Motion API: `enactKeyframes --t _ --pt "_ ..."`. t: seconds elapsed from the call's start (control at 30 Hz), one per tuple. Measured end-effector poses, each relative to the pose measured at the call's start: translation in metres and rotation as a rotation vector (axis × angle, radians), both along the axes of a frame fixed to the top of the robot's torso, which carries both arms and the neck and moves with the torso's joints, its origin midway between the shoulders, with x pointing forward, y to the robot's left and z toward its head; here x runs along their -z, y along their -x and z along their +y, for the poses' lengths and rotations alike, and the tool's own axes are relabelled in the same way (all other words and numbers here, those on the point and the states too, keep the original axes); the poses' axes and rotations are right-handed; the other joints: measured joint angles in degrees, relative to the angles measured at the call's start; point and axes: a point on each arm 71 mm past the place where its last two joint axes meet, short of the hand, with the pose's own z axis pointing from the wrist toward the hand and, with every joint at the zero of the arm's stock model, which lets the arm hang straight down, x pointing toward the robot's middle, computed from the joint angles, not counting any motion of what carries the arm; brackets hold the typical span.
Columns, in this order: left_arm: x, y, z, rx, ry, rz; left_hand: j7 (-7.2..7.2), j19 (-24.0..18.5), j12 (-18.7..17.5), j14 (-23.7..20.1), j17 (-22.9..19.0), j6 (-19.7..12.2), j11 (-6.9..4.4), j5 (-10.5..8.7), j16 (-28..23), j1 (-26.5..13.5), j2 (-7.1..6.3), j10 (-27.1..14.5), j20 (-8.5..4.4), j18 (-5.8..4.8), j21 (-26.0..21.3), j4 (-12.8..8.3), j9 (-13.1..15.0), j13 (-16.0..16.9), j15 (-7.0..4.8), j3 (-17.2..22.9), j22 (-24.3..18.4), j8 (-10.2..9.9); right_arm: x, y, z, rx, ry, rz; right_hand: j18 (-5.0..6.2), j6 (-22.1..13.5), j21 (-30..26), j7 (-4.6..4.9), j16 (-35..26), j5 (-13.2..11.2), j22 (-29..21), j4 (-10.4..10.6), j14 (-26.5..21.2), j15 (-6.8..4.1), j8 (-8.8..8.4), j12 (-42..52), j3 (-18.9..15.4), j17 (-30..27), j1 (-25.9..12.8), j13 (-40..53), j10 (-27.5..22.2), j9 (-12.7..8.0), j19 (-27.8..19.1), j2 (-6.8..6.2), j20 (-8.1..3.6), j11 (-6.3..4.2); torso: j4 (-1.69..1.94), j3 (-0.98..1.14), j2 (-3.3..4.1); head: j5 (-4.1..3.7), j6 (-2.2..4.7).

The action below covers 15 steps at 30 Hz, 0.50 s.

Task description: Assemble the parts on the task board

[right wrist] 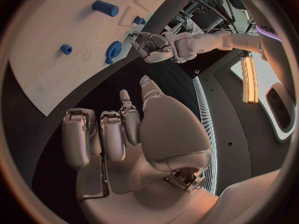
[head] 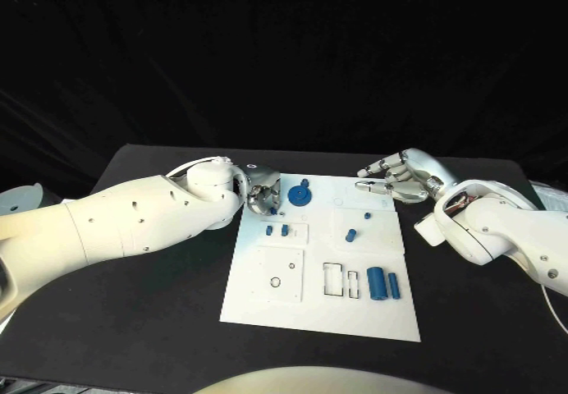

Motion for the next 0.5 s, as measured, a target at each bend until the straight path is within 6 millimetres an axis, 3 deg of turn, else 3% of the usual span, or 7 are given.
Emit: enactKeyframes --t 0.1,0.23,0.5 --pt "0.0002 -0.0006 0.0002 -0.001 -0.001 0.0 -0.18 0.0 0.43 0.0 0.0 0.83 -0.16 0.67 0.0 -0.3 0.3 1.26 0.0 0.01 1.13 0.23 0.24 1.28 0.0 0.9 0.0 0.07 -0.0001 0.0001 0.0002 -0.001 0.0 0.0 0.0 0.0 0.0 0.0 0.0 0.0 0.0 0.1 0.0 0.0 0.0 0.05 -0.1 0.0 0.0 0.0 0.0 0.0 0.0 0.0 0.0 0.0 0.0 0.0 -0.01 0.01 0.0" --pt "0.0005 -0.0009 0.0003 0.0 0.001 -0.001 0.0 0.0 0.59 0.0 0.0 1.01 -0.31 3.69 0.0 -0.52 0.36 1.99 0.0 0.01 2.38 0.5 0.36 2.09 0.0 2.96 0.0 0.06 -0.0003 0.0003 0.0004 -0.001 -0.001 0.0 0.0 0.0 0.0 0.0 0.0 0.0 0.0 0.17 0.0 0.0 0.0 0.05 -0.17 0.0 0.0 0.0 0.0 -0.01 0.0 0.0 0.0 0.0 0.0 0.02 -0.02 -0.02 0.04" --pt "0.0009 -0.0008 0.0017 -0.003 0.01 -0.002 0.0 0.0 0.59 0.0 -0.01 1.4 -0.22 4.34 0.0 -1.29 -0.1 2.31 0.0 0.01 2.79 1.1 0.36 2.45 0.0 4.08 -0.01 -0.05 -0.0005 0.0006 0.0006 -0.002 -0.001 0.0 0.0 0.0 0.0 0.0 0.0 0.0 0.04 0.17 0.0 0.0 0.0 0.05 -0.16 -0.01 0.0 0.0 0.0 0.04 0.0 0.0 0.0 0.0 0.0 0.01 -0.03 -0.18 0.13"
